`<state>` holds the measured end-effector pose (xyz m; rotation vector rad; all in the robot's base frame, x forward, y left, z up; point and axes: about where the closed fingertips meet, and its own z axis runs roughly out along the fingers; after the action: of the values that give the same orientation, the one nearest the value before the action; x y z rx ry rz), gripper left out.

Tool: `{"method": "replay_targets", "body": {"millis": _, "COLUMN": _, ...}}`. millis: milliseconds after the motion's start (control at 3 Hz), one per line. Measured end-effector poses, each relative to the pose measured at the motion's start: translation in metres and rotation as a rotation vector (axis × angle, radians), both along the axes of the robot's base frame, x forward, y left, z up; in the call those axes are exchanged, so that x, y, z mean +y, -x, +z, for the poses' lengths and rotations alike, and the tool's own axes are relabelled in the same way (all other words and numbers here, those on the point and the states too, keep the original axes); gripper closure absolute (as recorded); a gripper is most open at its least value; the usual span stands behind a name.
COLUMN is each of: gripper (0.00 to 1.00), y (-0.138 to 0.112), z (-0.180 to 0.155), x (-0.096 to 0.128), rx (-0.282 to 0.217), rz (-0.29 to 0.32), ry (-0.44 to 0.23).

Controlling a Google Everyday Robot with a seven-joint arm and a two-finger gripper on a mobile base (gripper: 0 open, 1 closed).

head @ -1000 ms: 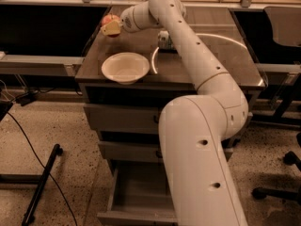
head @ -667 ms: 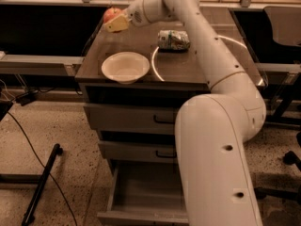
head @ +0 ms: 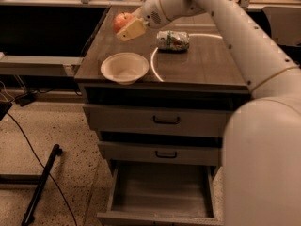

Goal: Place apple into bottom drawer

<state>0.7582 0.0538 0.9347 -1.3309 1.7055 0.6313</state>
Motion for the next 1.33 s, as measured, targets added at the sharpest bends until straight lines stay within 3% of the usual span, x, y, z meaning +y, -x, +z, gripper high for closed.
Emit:
{"method": "replay_targets", "body": {"millis": 667, "gripper": 1.0, "y": 0.088, "z": -0.007, "x": -0.033, "rx": -0.008, "rz": 0.011, "ry": -0.003}}
{"method": "replay_targets", "body": {"millis": 1333, "gripper": 1.0, "y": 0.22, "z": 0.018, "x": -0.046, "rx": 0.002, "rz": -0.053, "ry": -0.03}}
